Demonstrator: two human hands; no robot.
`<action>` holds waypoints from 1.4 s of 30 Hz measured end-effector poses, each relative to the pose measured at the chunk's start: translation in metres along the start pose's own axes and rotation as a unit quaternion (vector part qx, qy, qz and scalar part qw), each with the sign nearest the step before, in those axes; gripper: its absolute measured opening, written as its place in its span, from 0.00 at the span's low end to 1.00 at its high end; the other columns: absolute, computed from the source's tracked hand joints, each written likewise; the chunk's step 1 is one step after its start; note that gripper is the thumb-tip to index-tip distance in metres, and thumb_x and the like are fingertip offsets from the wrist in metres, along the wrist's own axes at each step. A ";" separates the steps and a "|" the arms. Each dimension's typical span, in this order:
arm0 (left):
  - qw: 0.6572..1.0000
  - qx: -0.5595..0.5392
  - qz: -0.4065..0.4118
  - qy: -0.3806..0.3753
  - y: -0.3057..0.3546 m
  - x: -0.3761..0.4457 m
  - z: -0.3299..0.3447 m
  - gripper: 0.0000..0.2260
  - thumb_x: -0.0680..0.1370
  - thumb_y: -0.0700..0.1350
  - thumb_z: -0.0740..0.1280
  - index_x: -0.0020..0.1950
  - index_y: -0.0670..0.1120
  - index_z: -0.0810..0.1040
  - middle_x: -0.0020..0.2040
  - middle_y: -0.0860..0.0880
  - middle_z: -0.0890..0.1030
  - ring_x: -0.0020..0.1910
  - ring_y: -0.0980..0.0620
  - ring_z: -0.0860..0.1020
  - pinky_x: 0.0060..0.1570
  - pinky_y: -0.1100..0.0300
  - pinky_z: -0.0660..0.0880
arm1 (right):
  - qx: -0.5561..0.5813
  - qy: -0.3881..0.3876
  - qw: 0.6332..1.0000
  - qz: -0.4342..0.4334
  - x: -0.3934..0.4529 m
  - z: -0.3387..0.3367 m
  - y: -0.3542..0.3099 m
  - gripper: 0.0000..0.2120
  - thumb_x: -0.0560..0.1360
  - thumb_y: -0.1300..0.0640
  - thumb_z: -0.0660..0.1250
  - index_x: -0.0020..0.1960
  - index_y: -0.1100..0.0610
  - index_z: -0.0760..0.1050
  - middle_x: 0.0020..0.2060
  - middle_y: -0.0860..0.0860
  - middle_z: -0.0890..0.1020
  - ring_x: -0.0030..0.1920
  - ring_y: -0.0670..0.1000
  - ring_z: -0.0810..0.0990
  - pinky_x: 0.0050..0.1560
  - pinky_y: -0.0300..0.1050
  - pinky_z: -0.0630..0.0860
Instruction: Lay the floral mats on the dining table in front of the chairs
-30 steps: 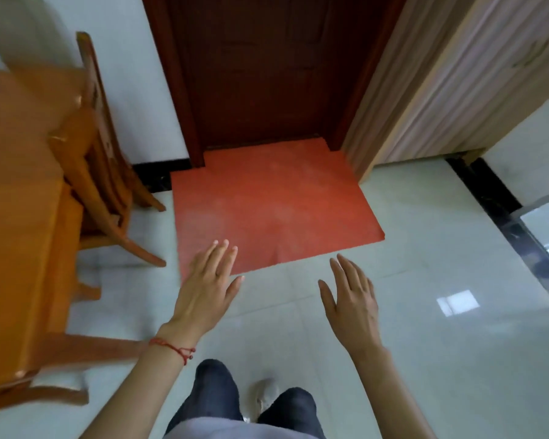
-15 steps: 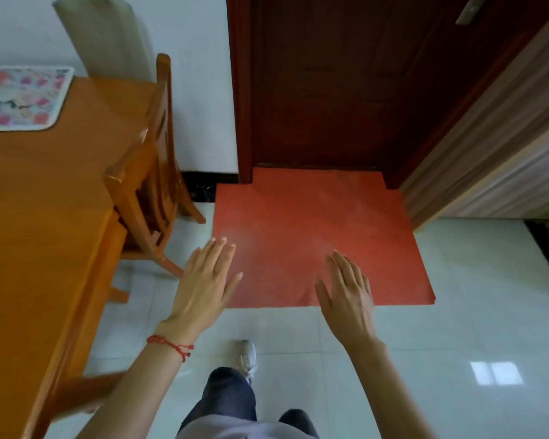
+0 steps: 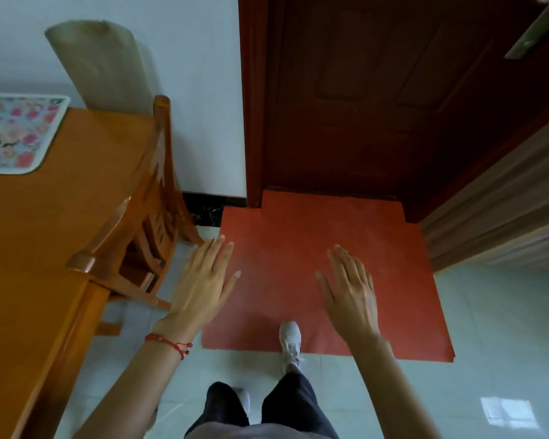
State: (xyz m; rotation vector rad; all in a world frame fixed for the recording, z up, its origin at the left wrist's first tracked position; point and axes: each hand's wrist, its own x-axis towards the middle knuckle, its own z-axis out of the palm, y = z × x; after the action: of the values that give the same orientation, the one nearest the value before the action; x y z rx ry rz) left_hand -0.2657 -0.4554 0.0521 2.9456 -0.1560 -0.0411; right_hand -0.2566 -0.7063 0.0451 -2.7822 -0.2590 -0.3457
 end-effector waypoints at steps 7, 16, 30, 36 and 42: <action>0.998 0.002 -0.062 0.014 0.017 0.084 0.000 0.31 0.81 0.57 0.41 0.61 0.36 0.74 0.60 0.37 0.77 0.61 0.38 0.75 0.59 0.42 0.72 | 0.020 0.001 0.999 -0.047 0.107 0.011 0.039 0.23 0.78 0.47 0.54 0.60 0.63 0.75 0.60 0.58 0.78 0.59 0.58 0.77 0.55 0.54 0.75; 0.988 0.021 -0.146 0.045 0.009 0.148 -0.021 0.30 0.81 0.57 0.41 0.66 0.39 0.71 0.64 0.39 0.74 0.65 0.40 0.71 0.68 0.49 0.60 | 0.026 0.005 0.991 -0.135 0.216 0.023 0.038 0.22 0.76 0.50 0.57 0.61 0.63 0.75 0.60 0.58 0.78 0.59 0.58 0.77 0.56 0.53 0.74; 0.965 0.047 -0.235 0.109 -0.105 0.211 -0.065 0.25 0.79 0.55 0.49 0.66 0.39 0.71 0.65 0.39 0.73 0.68 0.43 0.65 0.66 0.50 0.56 | 0.076 -0.018 0.963 -0.257 0.357 0.083 -0.080 0.27 0.80 0.44 0.47 0.62 0.62 0.74 0.61 0.58 0.77 0.62 0.56 0.73 0.65 0.44 0.61; 0.949 0.050 -0.289 0.114 -0.162 0.219 -0.080 0.26 0.80 0.56 0.46 0.67 0.40 0.70 0.66 0.39 0.73 0.67 0.40 0.69 0.66 0.50 0.58 | 0.103 -0.041 0.951 -0.287 0.404 0.110 -0.140 0.22 0.76 0.49 0.56 0.63 0.61 0.73 0.62 0.58 0.76 0.63 0.54 0.69 0.63 0.51 0.69; 0.923 0.050 -0.368 0.097 -0.199 0.217 -0.088 0.28 0.80 0.57 0.43 0.67 0.41 0.70 0.66 0.40 0.73 0.67 0.42 0.70 0.66 0.51 0.57 | 0.117 -0.074 0.926 -0.350 0.436 0.131 -0.188 0.28 0.80 0.43 0.46 0.63 0.61 0.73 0.62 0.57 0.76 0.63 0.52 0.68 0.63 0.45 0.65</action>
State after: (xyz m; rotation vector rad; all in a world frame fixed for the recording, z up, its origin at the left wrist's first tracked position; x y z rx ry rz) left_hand -0.0264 -0.2682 0.0964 2.8920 1.0004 0.1578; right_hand 0.1454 -0.4269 0.0961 -2.3877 -1.2531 -0.2391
